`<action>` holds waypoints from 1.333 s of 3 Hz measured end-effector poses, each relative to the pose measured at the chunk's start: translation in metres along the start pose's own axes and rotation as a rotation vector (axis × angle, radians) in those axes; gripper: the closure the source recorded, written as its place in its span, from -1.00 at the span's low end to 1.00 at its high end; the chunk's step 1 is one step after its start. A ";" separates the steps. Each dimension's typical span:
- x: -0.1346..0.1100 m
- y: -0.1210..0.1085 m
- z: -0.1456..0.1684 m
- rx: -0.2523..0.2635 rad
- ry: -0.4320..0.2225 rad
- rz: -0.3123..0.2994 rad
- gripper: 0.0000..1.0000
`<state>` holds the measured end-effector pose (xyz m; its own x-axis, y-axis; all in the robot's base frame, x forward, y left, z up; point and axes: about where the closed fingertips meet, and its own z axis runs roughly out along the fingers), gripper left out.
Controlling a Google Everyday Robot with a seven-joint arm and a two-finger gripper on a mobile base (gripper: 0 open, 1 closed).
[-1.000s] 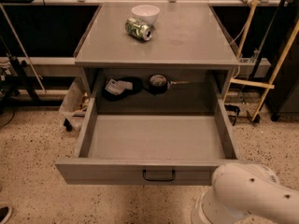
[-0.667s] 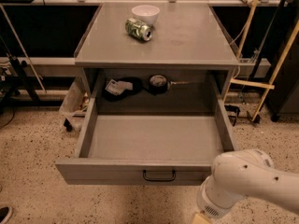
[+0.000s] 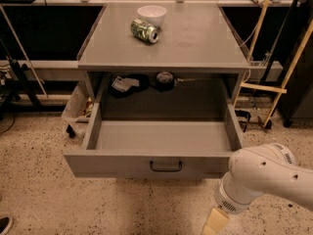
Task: Close top drawer
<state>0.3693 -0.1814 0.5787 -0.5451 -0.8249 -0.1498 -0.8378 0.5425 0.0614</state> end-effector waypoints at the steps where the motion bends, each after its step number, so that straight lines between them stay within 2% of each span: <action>1: -0.033 -0.052 -0.029 0.077 0.006 0.016 -1.00; 2: -0.033 -0.052 -0.029 0.077 0.006 0.016 -1.00; 3: -0.072 -0.083 -0.065 0.203 -0.045 -0.049 -1.00; 4: -0.099 -0.102 -0.096 0.290 -0.075 -0.085 -1.00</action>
Offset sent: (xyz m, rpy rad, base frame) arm 0.2816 0.0587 0.1285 -0.0930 -0.2316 0.0373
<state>0.5058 -0.1701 0.6820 -0.4607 -0.8612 -0.2150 -0.8309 0.5036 -0.2366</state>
